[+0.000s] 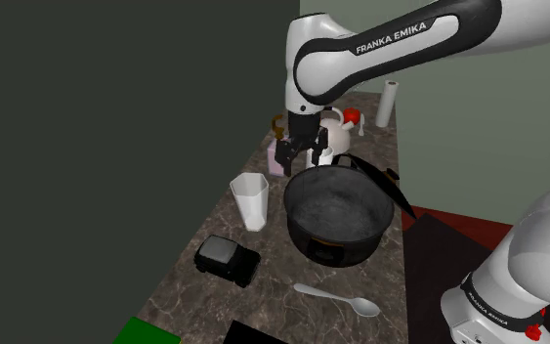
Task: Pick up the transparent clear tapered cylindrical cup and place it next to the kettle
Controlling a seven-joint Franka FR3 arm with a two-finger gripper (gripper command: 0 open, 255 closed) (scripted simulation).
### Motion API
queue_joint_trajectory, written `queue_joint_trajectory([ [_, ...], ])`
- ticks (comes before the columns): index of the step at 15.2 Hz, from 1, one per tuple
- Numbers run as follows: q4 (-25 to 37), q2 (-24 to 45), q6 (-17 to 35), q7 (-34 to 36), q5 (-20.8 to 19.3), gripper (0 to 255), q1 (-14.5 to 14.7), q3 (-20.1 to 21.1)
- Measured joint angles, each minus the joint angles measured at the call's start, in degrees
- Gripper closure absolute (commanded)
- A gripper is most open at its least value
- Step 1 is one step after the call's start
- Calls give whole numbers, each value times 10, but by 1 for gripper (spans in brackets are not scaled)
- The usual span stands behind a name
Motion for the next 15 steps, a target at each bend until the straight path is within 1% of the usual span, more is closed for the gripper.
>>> queue_joint_trajectory([
  [3,38,56,30,31,-12,0,6,13],
  [8,130,163,63,79,-48,0,18,24],
  [11,139,186,80,90,-56,0,24,26],
  [15,128,202,106,94,-61,0,27,26],
])
